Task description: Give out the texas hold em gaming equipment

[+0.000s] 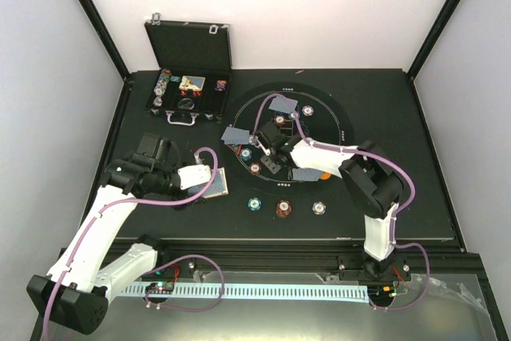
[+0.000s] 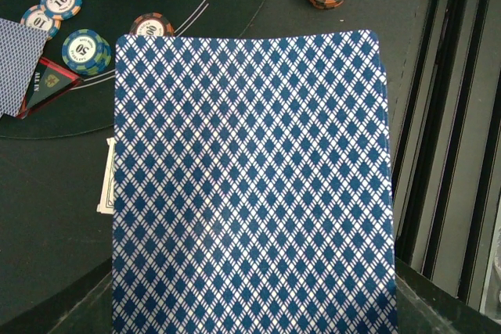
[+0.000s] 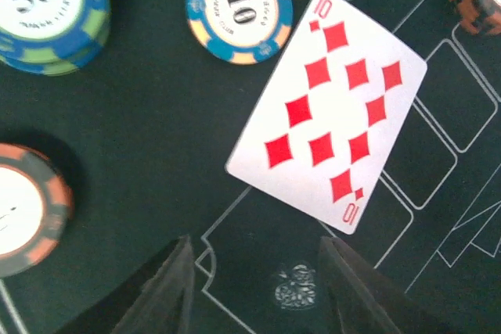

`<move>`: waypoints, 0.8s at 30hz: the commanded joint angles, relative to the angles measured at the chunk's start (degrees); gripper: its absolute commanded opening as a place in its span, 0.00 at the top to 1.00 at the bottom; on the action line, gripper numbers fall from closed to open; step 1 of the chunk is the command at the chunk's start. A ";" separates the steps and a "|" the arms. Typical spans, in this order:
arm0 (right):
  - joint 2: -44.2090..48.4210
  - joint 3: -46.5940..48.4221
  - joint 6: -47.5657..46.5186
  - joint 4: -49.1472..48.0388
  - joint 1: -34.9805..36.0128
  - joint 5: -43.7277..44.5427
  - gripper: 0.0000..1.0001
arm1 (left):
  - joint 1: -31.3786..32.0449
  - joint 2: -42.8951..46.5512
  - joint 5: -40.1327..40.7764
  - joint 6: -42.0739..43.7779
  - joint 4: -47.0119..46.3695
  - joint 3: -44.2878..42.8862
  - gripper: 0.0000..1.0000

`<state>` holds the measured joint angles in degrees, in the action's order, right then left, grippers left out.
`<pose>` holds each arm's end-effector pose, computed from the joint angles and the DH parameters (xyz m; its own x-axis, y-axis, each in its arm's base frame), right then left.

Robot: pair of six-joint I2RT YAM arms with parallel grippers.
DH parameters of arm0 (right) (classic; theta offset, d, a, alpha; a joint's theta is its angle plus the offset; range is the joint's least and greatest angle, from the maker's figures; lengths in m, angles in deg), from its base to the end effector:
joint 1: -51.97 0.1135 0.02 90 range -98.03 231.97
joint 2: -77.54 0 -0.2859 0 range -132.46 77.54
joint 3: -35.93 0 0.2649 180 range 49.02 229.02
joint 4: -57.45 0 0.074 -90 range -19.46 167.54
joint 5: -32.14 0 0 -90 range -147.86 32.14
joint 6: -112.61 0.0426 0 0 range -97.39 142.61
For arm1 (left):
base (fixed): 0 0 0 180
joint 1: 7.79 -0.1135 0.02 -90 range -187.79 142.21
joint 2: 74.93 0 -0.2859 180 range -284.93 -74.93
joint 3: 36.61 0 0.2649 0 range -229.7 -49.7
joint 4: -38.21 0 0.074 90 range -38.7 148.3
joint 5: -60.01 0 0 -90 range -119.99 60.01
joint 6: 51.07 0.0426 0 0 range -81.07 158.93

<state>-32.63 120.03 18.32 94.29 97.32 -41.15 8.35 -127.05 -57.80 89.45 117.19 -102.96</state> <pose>0.2960 0.2822 0.1632 -0.5798 -0.6889 -0.4350 -0.6345 0.7167 -0.2893 0.1375 -0.0605 0.3033 -0.2151 0.7729 -0.5969 0.9485 0.3110 0.0610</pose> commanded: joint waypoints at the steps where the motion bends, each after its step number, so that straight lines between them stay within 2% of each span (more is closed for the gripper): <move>1: 2.01 -0.65 7.48 1.48 -3.93 -7.86 0.57 | 0.07 0.44 -0.84 0.53 0.47 -2.48 0.98; 4: 1.92 -1.97 8.66 1.07 -6.12 -10.51 0.59 | 0.12 0.37 -0.93 0.48 0.19 -2.39 0.99; 12: -0.54 -2.23 8.11 1.35 -8.00 -8.57 0.47 | 0.12 0.02 -1.24 -0.11 -0.31 -3.14 0.99; 24: -7.29 5.23 7.39 5.53 -8.78 -10.47 0.48 | 0.13 0.12 -0.98 -0.33 -0.02 -3.52 0.99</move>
<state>-35.80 122.45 25.71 98.73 89.01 -50.48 8.35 -127.18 -57.82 89.38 117.25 -103.79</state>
